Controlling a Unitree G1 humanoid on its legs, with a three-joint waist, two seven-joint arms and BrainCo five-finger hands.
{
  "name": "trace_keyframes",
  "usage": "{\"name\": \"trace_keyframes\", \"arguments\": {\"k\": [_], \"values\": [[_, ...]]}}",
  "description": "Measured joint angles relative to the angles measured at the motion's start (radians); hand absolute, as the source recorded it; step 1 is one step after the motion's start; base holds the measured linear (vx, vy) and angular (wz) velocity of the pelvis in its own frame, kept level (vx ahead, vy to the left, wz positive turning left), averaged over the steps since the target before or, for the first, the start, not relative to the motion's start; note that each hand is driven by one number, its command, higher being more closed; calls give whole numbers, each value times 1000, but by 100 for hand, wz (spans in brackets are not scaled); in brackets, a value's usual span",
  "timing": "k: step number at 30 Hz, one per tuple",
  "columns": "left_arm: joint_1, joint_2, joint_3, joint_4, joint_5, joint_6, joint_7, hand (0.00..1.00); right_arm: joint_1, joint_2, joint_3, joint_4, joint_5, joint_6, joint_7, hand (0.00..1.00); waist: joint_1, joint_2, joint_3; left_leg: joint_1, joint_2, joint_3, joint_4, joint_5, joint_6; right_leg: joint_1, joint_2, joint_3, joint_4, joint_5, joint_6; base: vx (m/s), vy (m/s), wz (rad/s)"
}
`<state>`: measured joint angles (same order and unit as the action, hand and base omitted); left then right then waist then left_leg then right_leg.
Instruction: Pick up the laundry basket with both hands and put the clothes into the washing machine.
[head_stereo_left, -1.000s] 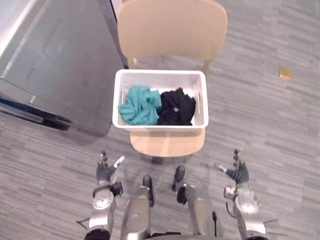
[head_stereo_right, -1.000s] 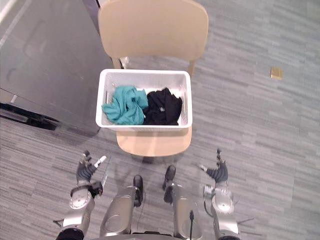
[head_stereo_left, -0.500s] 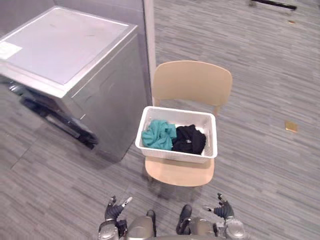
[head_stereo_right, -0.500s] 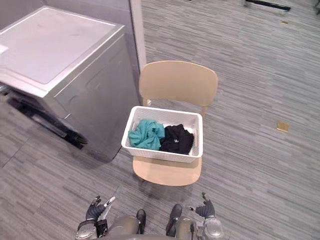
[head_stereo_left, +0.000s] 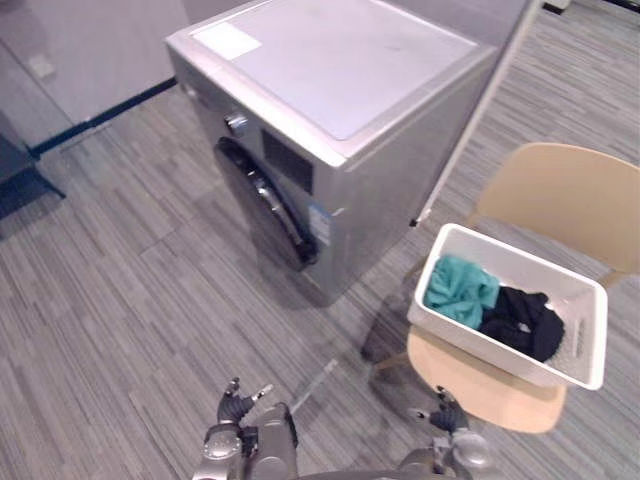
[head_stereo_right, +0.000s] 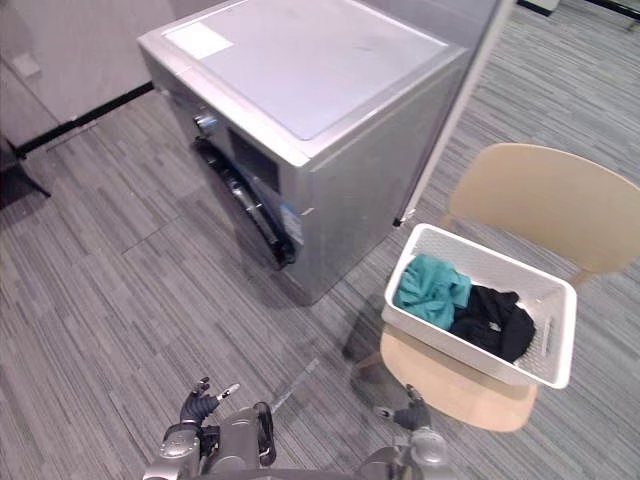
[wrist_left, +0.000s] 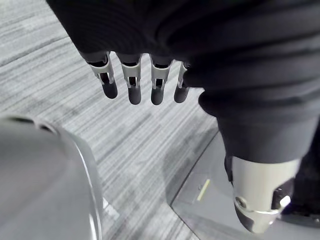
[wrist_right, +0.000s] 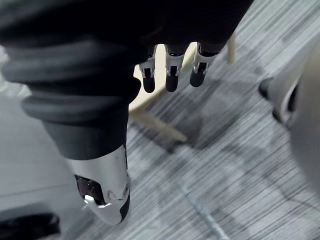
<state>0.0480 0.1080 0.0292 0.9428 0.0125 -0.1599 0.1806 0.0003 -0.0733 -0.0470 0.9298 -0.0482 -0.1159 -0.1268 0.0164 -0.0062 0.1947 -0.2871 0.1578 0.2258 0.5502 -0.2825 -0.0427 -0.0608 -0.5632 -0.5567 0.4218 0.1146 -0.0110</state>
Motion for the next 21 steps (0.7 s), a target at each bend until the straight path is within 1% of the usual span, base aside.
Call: {"name": "trace_keyframes", "arguments": {"k": [1, 2, 3, 4, 5, 6, 7, 8, 9, 10, 12, 13, 14, 15, 16, 17, 18, 20, 21], "values": [[1, -2, -2, 0, 0, -1, 0, 0, -19, 1, 18, -4, 0, 0, 0, 0, -2, 18, 13, 38, -10, -13, -29, -4, 13, -60, 16, 95, 145, -97, -3, 240, 318, 35], [1, 9, -3, 0, 0, -1, 0, 0, -28, 5, 31, -5, 0, -1, 0, 0, -3, 11, 17, 87, -34, -24, -73, 1, 26, -94, 81, 177, 256, -205, 52, 275, 297, 49], [1, 16, -10, 0, 0, -1, 0, 0, -27, 7, 40, -5, 0, -4, 1, 0, -3, 6, 17, 118, -47, -33, -100, 4, 32, -102, 135, 209, 285, -253, 49, 264, 193, 61], [1, 22, -20, 0, 0, -1, 0, 0, -26, 8, 55, -5, 0, -7, 1, 0, -3, 4, 18, 158, -65, -48, -136, 9, 40, -105, 220, 233, 283, -308, 46, 208, 130, 61], [0, 20, -25, 1, 1, -2, 0, 0, -29, 9, 65, -5, 0, -9, 1, 0, -3, 5, 18, 185, -78, -61, -163, 14, 45, -109, 292, 232, 244, -348, 47, 218, 76, 60], [0, 11, -27, 0, 0, -3, 0, 0, -37, 9, 79, -6, 1, -12, 1, 0, -2, 9, 20, 203, -89, -75, -184, 17, 45, -118, 356, 234, 179, -378, 48, 199, 35, 61], [-4, 1, -28, 1, 1, -4, -2, 0, -43, 14, 100, -11, 10, -14, 2, 0, -4, 13, 23, 204, -102, -99, -188, 18, 45, -120, 409, 247, 80, -385, 41, 254, 8, 75], [-17, -11, -29, 9, 1, -3, -3, 0, -45, 21, 117, -15, 19, -13, 2, 0, -9, 17, 22, 202, -111, -132, -185, 18, 44, -108, 429, 254, 35, -379, 20, 214, 9, 77], [-25, -32, -36, 10, 1, -4, -4, 0, -53, 18, 140, -14, 23, -13, 8, 0, -3, 33, 20, 189, -116, -151, -193, 40, 30, -95, 430, 237, 6, -348, 23, 213, 10, 58], [-24, -51, -39, 10, 0, -4, -5, 0, -67, 20, 178, -16, 29, -13, 21, 0, 3, 37, 21, 183, -119, -149, -215, 75, 8, -87, 429, 228, -32, -325, 22, 191, 4, 33], [-9, -73, -39, 10, -1, -4, -5, 0, -92, 39, 240, -73, 29, -15, 23, 0, 4, 41, 19, 200, -121, -147, -264, 117, -6, -37, 444, 214, -133, -290, 27, 207, -33, 19], [-9, -73, -39, 11, -1, -4, -5, 0, -97, 49, 252, -102, 29, -16, 20, 0, 4, 41, 19, 201, -121, -147, -263, 127, -7, -17, 448, 207, -165, -276, 27, 175, -22, 17], [-10, -74, -40, 10, -1, -4, -4, 0, -108, 64, 257, -140, 28, -23, 10, 0, 5, 40, 19, 194, -124, -148, -233, 137, -19, 14, 449, 203, -205, -256, 29, 153, 10, 22], [-10, -69, -38, 7, -1, -7, -3, 0, -133, 78, 259, -168, 27, -30, -11, 0, 11, 22, 28, 161, -142, -143, -187, 114, -14, 46, 425, 203, -228, -249, 27, 134, 21, 24], [-9, -66, -40, 5, -1, -15, 0, 0, -151, 82, 259, -186, 26, -32, -32, 0, 15, 22, 27, 177, -155, -145, -292, 97, -1, 61, 419, 204, -237, -248, 29, 122, 33, 25], [-1, -71, -46, -3, 0, -21, 5, 0, -169, 74, 255, -223, 23, -37, -52, 0, 21, 44, 18, 197, -144, -152, -461, 237, -13, 69, 435, 197, -236, -243, 37, 113, 46, 21], [9, -64, -63, -4, 0, -22, 18, 0, -207, 74, 249, -246, 15, -41, -69, 0, 39, 53, 12, 197, -132, -148, -481, 294, 11, 81, 446, 197, -240, -252, 52, 117, 46, 17], [14, -52, -65, -10, 1, -24, 24, 0, -257, 78, 222, -265, -3, -56, -93, 0, 56, 34, 16, 183, -145, -155, -479, 297, 14, 78, 436, 197, -251, -250, 54, 110, 49, 21], [13, -51, -66, -13, 1, -24, 27, 0, -276, 78, 208, -271, -5, -58, -99, 0, 58, 33, 20, 176, -150, -164, -479, 297, 14, 78, 433, 195, -253, -250, 55, 104, 73, 42]]}}
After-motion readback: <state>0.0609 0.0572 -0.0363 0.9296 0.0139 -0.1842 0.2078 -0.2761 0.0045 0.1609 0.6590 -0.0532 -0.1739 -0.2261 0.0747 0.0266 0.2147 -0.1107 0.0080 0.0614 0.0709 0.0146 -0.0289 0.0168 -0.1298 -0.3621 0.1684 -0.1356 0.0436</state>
